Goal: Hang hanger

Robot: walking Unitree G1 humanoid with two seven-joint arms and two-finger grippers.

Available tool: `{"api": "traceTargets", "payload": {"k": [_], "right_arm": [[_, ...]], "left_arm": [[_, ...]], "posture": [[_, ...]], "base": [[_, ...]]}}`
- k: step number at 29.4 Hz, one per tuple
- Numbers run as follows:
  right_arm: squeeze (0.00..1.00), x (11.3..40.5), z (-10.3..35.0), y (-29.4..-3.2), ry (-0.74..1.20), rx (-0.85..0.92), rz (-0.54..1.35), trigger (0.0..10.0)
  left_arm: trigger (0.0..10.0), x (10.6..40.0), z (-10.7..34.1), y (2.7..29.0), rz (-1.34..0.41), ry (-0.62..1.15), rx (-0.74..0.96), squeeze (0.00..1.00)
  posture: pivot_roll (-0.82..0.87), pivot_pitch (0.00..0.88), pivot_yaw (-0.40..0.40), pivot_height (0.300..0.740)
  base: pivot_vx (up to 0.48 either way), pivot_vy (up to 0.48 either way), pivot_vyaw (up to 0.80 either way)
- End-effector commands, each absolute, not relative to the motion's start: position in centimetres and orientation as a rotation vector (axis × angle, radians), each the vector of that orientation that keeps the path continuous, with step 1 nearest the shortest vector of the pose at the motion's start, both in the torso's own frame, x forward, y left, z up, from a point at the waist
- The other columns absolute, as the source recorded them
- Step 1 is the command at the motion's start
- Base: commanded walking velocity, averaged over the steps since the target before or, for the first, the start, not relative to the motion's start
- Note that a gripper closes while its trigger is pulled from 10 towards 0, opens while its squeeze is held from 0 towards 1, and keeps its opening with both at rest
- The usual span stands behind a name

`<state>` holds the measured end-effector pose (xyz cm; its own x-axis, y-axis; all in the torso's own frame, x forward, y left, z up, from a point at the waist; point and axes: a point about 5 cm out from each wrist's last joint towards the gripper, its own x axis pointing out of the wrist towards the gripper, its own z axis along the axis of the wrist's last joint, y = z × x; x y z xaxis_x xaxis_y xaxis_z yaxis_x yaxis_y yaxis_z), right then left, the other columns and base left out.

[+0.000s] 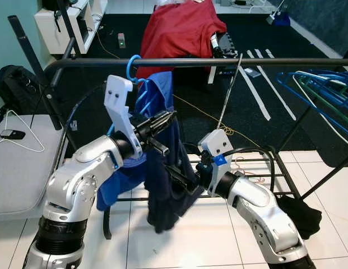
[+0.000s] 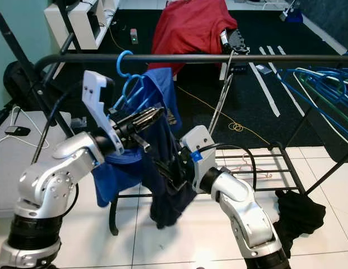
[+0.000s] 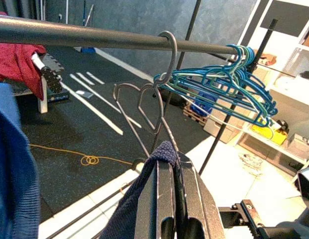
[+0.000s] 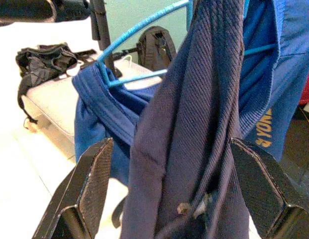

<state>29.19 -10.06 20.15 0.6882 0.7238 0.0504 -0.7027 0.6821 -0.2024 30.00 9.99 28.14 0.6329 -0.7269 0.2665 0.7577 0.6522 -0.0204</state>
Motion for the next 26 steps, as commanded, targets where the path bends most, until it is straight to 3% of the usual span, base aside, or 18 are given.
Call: {"api": "traceTargets", "payload": {"k": [1, 4, 5, 9, 10, 11, 12, 26], "right_arm": [[1.00, 29.4, 20.0, -10.0, -0.138, -0.160, 0.813, 10.0], [1.00, 29.9, 19.6, -10.0, -0.129, -0.154, 0.812, 10.0], [0.00, 30.4, 19.2, -10.0, -0.117, -0.161, 0.815, 10.0], [0.00, 31.0, 18.6, -9.9, -0.107, -0.162, 0.816, 10.0], [0.00, 31.2, 18.5, -9.9, -0.107, -0.158, 0.811, 7.3], [0.00, 31.2, 18.5, -9.9, -0.107, -0.158, 0.811, 7.3], [0.00, 31.4, 18.5, -9.9, -0.108, -0.153, 0.806, 0.0], [0.00, 31.8, 18.7, -10.2, -0.145, -0.101, 0.769, 0.0]], "left_arm": [[10.0, 29.2, 28.7, 9.2, -0.919, -0.272, -0.147, 0.00], [10.0, 28.8, 28.9, 8.7, -0.956, -0.275, -0.155, 0.00], [10.0, 28.4, 29.0, 8.2, -0.985, -0.275, -0.160, 0.00], [10.0, 28.0, 29.2, 7.7, -1.010, -0.279, -0.169, 0.00], [10.0, 28.0, 29.3, 7.8, -1.008, -0.282, -0.175, 0.00], [10.0, 28.0, 29.3, 7.8, -1.008, -0.282, -0.175, 0.00], [10.0, 28.0, 29.3, 7.9, -1.003, -0.285, -0.176, 0.00], [10.0, 28.0, 29.0, 8.3, -0.977, -0.272, -0.173, 0.00]], "posture": [[-0.01, 0.224, 0.016, 0.740], [0.00, 0.223, 0.020, 0.740], [0.00, 0.223, 0.020, 0.740], [0.00, 0.221, 0.018, 0.740], [0.00, 0.221, 0.015, 0.740], [0.00, 0.221, 0.015, 0.740], [0.00, 0.220, 0.013, 0.740], [0.00, 0.211, 0.006, 0.740]], "base": [[0.000, 0.000, 0.00], [0.000, 0.000, 0.00], [0.000, 0.000, 0.00], [0.000, 0.000, 0.00], [0.000, 0.000, 0.00], [0.000, 0.000, 0.00], [0.000, 0.000, 0.00], [0.000, 0.000, 0.00]]}}
